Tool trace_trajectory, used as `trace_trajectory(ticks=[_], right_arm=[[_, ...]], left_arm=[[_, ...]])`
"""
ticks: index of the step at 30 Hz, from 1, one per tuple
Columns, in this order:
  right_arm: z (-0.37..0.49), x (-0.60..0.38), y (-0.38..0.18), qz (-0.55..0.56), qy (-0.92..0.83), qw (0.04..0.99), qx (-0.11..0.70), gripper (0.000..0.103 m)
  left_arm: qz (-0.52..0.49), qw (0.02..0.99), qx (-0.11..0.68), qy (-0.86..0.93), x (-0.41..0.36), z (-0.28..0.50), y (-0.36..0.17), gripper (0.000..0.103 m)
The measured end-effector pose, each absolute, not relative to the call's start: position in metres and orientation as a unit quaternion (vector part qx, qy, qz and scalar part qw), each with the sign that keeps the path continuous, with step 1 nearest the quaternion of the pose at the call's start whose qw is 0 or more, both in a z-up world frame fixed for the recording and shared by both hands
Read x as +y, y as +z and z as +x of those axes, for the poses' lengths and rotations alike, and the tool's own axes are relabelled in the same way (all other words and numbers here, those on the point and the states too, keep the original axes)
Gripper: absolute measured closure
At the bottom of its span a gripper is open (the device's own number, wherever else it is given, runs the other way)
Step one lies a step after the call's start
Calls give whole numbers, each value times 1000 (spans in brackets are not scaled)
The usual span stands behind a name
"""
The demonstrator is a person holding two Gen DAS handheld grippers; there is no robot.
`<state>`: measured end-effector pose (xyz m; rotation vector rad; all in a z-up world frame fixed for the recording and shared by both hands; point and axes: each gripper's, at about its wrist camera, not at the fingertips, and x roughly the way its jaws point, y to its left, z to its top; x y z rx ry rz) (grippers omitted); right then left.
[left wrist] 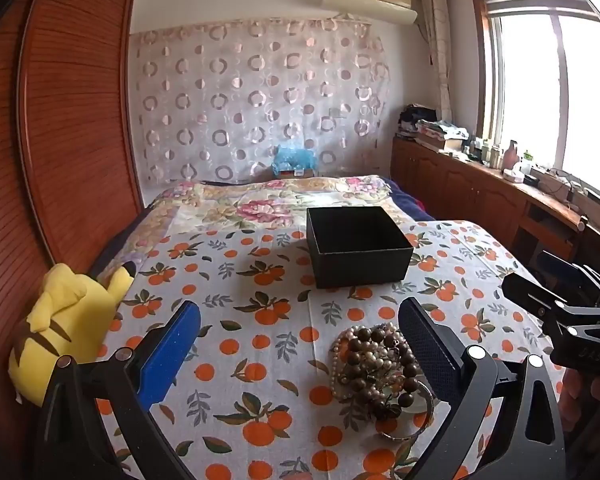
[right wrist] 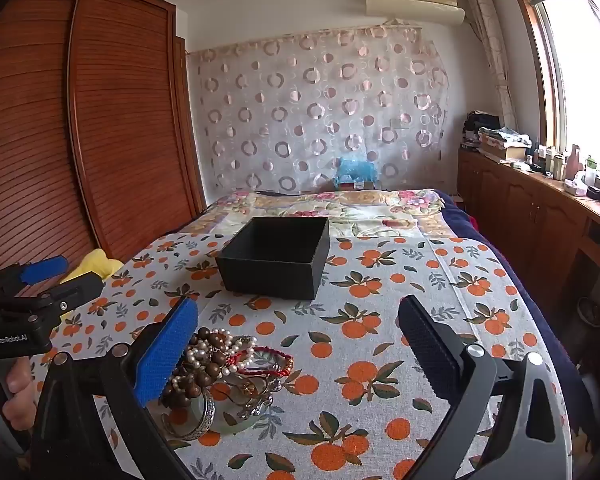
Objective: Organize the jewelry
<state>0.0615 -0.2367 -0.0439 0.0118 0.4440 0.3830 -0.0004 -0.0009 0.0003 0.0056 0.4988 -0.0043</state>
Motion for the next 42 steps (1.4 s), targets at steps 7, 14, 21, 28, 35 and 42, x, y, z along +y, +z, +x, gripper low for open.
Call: trace_trajectory(ticks=[7,14,21,28,35,42], right_arm=[[62,-236,-44,3,188,957,220,3],[62,-236,-44,4,188,957,221,3],[62,-236,-44,3,188,957,220,3],[62,-236,-44,4,188,957,221,3],[61,-236,-44,4,189,957,220,3],[61,-236,-44,4,189,957,221,3]], left_arm=[[2,969,247,-1,-1,0,0,7],[2,969,246,-1,-1,0,0,7],[3,969,246,-1,-1,0,0,7],[3,969,245,-1,-1,-1,0,7],[2,970,245,0,-1,2,0,7],[3,970,244,-1,-1,-1,0,7]])
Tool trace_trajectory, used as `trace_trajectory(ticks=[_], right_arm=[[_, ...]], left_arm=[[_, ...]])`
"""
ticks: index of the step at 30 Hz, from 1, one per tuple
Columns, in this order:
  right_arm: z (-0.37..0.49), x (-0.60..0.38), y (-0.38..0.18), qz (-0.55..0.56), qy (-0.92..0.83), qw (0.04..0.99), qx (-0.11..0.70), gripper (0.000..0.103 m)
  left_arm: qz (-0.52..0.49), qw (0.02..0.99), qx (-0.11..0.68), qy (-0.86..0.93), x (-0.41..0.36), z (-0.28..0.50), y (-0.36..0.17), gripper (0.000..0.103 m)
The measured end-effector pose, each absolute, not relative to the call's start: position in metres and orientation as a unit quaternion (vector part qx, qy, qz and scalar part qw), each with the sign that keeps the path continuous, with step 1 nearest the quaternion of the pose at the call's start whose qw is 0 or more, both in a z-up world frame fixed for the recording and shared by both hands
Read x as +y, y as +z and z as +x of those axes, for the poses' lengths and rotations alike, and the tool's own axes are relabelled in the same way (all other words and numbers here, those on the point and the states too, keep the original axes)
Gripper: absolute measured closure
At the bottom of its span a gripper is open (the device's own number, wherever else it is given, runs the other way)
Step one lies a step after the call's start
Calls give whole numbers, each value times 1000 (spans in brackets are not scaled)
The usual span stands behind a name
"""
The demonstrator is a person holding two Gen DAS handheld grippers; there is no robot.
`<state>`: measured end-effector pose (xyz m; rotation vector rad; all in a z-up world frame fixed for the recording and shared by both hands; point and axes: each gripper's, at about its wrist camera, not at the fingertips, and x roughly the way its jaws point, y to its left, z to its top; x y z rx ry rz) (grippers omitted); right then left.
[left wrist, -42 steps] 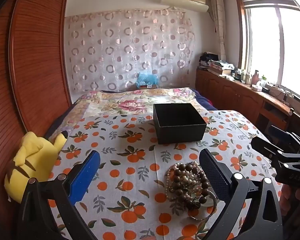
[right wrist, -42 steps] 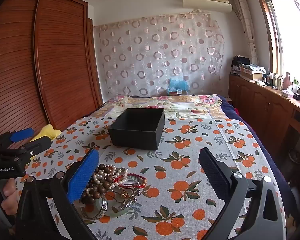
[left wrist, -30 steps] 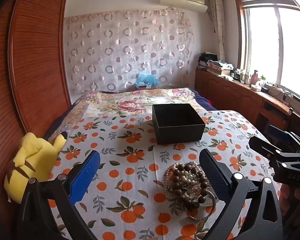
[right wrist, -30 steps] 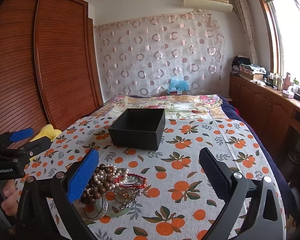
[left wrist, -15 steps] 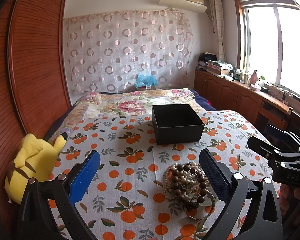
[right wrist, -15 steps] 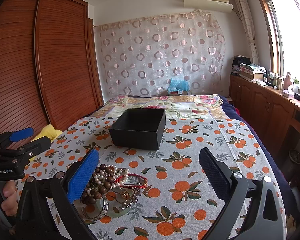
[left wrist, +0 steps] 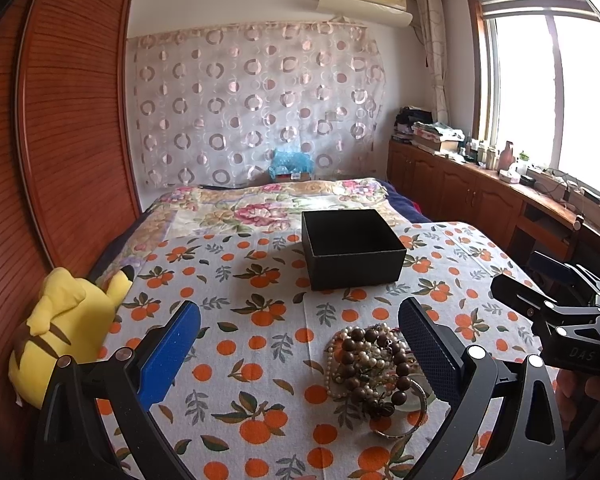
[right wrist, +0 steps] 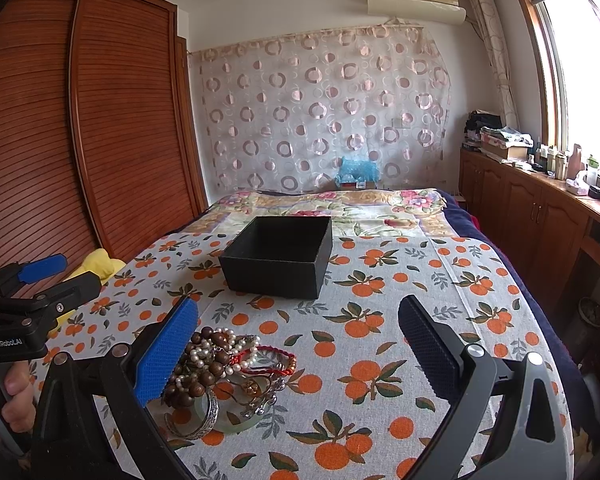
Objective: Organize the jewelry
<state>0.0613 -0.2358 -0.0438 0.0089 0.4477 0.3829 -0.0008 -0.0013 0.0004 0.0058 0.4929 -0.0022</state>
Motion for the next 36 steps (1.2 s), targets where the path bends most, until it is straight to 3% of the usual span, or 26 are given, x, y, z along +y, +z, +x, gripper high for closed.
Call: trace_trajectory(ticks=[36], right_arm=[[61,-236,-44,5,189,957,221,3]], left_arm=[[0,969,248,-3,-7,-5,4,7]])
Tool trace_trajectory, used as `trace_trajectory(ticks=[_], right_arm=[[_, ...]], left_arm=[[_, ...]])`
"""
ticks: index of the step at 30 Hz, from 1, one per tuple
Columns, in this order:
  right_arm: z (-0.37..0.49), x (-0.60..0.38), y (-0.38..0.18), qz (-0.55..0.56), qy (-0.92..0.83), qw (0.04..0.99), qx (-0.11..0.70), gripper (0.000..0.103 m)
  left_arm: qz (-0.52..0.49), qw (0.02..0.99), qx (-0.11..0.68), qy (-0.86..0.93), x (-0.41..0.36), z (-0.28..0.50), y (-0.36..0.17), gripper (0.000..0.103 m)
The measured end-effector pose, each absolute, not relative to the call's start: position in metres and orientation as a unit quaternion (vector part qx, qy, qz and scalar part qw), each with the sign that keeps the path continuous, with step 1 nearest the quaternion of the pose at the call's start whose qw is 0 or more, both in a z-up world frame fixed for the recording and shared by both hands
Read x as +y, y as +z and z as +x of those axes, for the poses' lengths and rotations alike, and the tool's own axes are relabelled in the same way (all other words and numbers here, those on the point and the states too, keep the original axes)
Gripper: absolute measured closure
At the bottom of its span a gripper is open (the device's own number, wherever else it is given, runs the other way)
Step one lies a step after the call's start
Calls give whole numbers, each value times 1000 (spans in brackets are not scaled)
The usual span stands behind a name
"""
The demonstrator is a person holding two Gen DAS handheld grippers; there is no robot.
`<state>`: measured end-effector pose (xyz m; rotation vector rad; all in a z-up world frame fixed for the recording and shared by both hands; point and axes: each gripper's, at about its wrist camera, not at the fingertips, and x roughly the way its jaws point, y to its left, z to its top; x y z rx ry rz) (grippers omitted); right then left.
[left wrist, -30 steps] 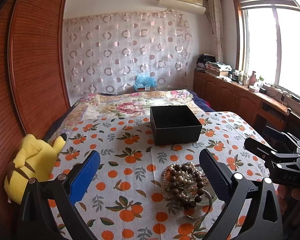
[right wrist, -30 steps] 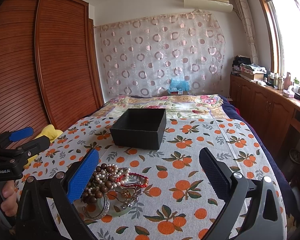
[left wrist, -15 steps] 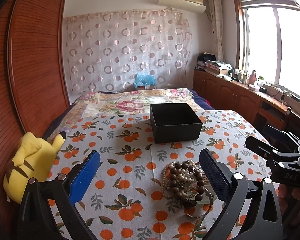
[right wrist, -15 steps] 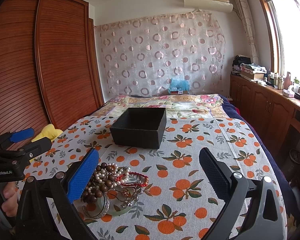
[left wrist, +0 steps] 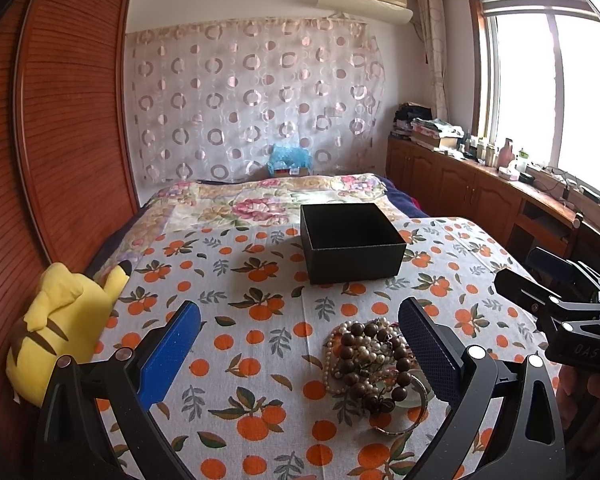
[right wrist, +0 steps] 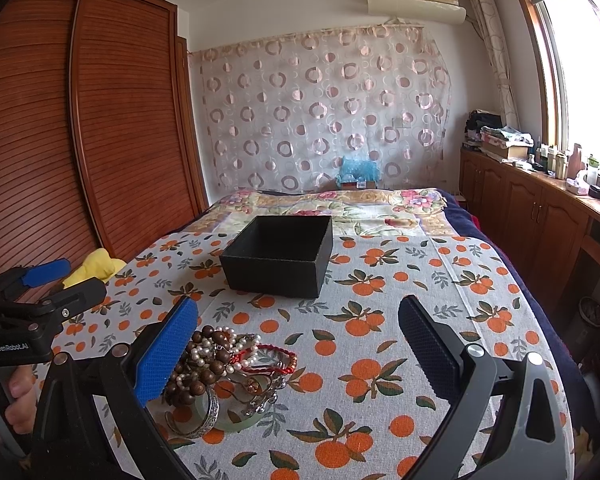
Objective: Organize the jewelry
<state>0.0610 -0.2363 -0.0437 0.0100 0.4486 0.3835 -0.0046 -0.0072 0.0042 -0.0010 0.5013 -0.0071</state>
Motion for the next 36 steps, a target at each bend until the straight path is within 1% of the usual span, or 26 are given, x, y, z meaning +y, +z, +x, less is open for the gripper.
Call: trace_trajectory(ticks=[6,7,21,27,28,33,36], right_arm=[[61,-236,-44,5,189,957,221,3],[61,-236,-44,5,189,957,221,3],[61,-233,-54,-4,208,949,236,3],[63,-237,-69,-9,218,942,256,14],[63,-237,-72,-9,219,940,260,15],[64,-238,-84,-15,227,934,275,25],[64,-238,-89,-18,230,931,283,26]], left_arm=[[-2,967,253,-5,-9,-4,3,7],[-2,967,255,-6,-3,0,-7,7],[-7,958,287,-16,6,9,-26,7],[-3,947,319,-30,6,12,-46,7],[-1,946,322,-34,5,12,-48,7],[4,940,335,-60,-3,11,-57,7],[5,937,340,-76,-9,11,-60,7]])
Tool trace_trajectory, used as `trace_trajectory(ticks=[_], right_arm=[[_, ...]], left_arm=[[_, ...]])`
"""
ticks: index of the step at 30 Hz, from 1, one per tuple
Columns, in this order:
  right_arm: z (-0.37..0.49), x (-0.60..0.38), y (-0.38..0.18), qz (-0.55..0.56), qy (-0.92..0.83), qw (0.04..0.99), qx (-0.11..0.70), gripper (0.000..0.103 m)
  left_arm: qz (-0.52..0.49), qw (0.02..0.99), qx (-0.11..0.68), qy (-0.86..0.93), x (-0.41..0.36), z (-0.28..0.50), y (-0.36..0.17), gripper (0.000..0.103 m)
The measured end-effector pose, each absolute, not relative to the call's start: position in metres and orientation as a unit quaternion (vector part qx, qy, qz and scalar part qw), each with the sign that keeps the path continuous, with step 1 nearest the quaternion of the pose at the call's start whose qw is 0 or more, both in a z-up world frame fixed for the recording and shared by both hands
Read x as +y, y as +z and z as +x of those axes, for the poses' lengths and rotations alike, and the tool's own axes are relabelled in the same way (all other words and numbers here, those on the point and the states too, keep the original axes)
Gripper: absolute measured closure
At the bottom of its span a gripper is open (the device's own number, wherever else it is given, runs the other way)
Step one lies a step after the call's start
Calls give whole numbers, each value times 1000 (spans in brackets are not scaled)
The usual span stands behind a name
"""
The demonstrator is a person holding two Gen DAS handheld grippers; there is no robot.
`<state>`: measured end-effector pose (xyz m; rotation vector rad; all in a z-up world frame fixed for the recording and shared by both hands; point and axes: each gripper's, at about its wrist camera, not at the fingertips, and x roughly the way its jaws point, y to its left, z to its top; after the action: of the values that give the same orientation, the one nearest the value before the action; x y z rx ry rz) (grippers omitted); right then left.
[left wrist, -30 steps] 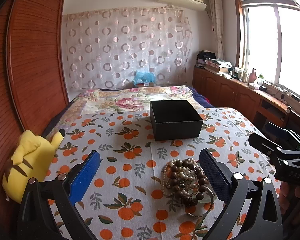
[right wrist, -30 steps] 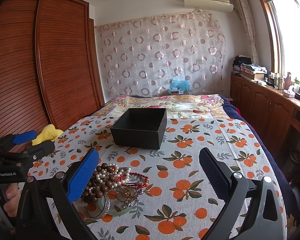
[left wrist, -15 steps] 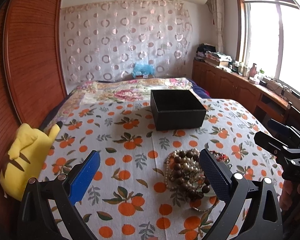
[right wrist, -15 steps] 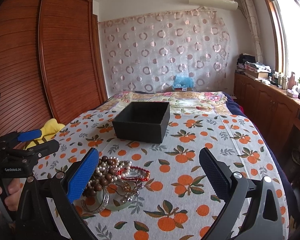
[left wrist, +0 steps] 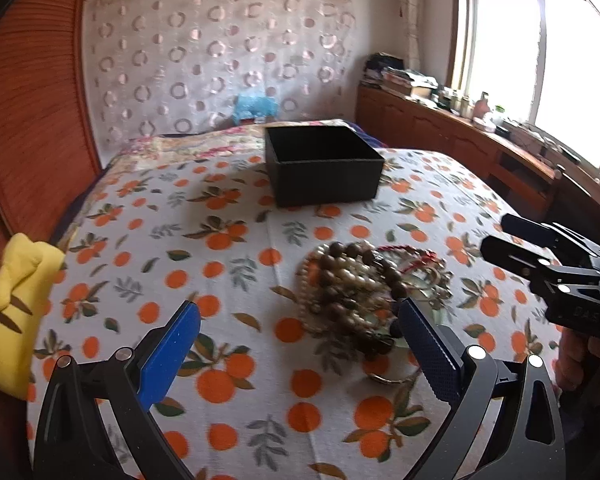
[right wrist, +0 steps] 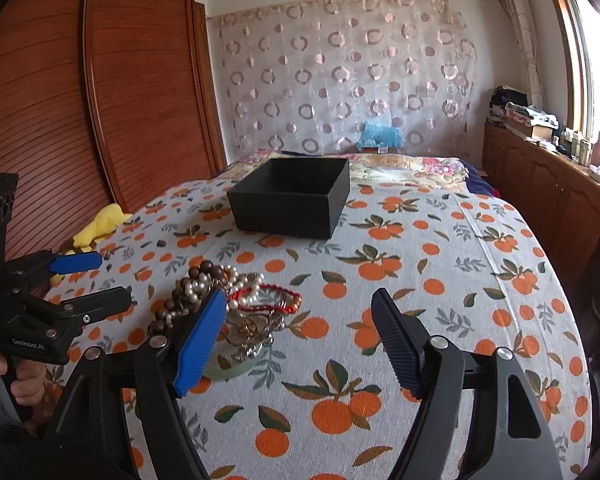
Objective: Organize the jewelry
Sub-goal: 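Lower the left tool onto the brown bead bracelet and close it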
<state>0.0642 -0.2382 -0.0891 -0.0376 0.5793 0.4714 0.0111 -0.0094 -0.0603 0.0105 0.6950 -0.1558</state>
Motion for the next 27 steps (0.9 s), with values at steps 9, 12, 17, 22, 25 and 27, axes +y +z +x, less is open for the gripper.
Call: trace_trajectory(ticks=[9,12,17,22,25,27], right_arm=[[65,-242,-99,-19,232,926,298,27],[65,-245,-100,-20,230,925,300,27],[65,-249,-101,-17,228,925,304,27],[65,-247,-102,-18,230,923,307,27],[66,-246,-103,-21,232,922,308,27],[66,-245,-103,-22,232,922,309,27]], left_arm=[[22,923,356,-142,-45,20,-67,39],[28,920,360,-150,-51,19,-72,57],[39,916,369,-154,-57,23,-81,74],[59,917,368,-145,-62,24,-83,74],[71,916,369,-142,-64,25,-84,74],[75,916,368,-143,-63,25,-84,78]])
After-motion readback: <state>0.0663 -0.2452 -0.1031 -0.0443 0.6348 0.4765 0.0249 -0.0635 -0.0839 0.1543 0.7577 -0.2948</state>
